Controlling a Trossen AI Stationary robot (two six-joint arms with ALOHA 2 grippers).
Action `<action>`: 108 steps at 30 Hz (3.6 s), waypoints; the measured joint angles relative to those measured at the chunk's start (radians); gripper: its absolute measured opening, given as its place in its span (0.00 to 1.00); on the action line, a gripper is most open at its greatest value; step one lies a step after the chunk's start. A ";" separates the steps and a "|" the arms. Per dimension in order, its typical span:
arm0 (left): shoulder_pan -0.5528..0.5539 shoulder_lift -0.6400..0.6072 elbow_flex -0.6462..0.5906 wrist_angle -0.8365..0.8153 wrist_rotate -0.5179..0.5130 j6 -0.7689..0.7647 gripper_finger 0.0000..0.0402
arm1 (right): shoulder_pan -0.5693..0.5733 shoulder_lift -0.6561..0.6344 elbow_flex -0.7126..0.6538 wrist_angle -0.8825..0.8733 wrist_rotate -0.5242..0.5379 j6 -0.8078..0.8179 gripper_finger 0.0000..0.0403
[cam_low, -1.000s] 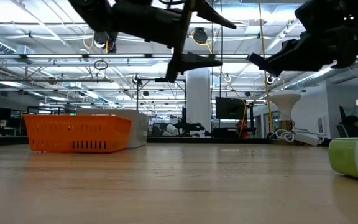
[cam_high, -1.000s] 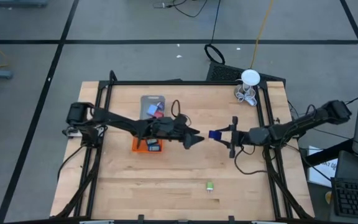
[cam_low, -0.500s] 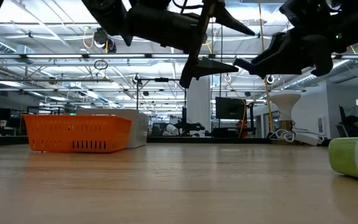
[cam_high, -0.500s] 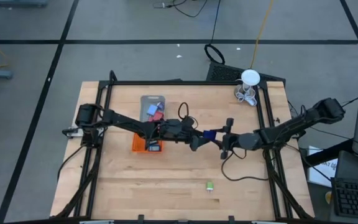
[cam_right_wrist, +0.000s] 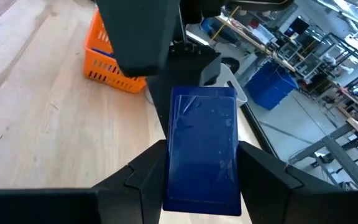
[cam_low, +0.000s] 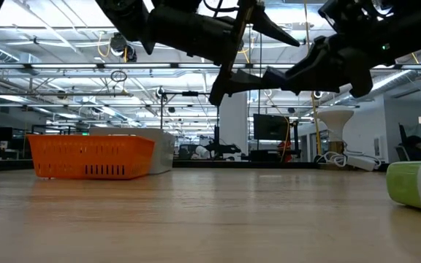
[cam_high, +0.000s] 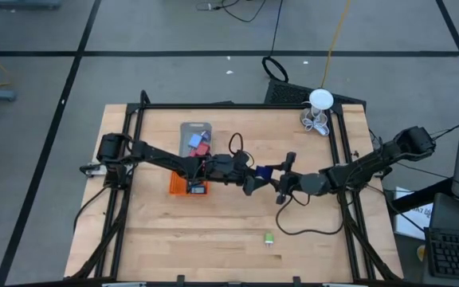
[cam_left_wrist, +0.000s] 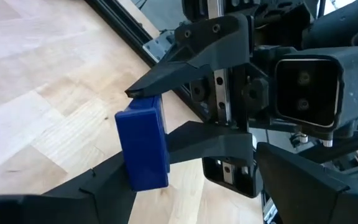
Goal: Pick & Place Office items
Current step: Put the dark blue digital timer into the orange bin
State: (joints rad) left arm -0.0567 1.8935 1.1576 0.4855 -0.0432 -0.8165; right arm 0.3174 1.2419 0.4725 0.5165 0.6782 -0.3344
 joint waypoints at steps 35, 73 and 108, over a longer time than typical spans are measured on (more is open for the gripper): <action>0.002 0.000 -0.001 -0.021 -0.013 -0.006 0.41 | 0.019 0.000 0.000 -0.004 -0.027 -0.002 0.41; 0.047 -0.028 -0.001 -0.073 0.063 0.047 0.16 | 0.017 -0.014 -0.001 -0.015 -0.025 0.161 0.46; -0.169 -0.374 -0.002 -0.671 -0.482 0.253 0.15 | -0.060 -0.821 -0.272 -0.173 -0.474 0.402 0.50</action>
State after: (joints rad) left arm -0.2261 1.5197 1.1559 -0.1860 -0.5248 -0.5632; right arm 0.2579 0.4204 0.2008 0.3431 0.2043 0.0677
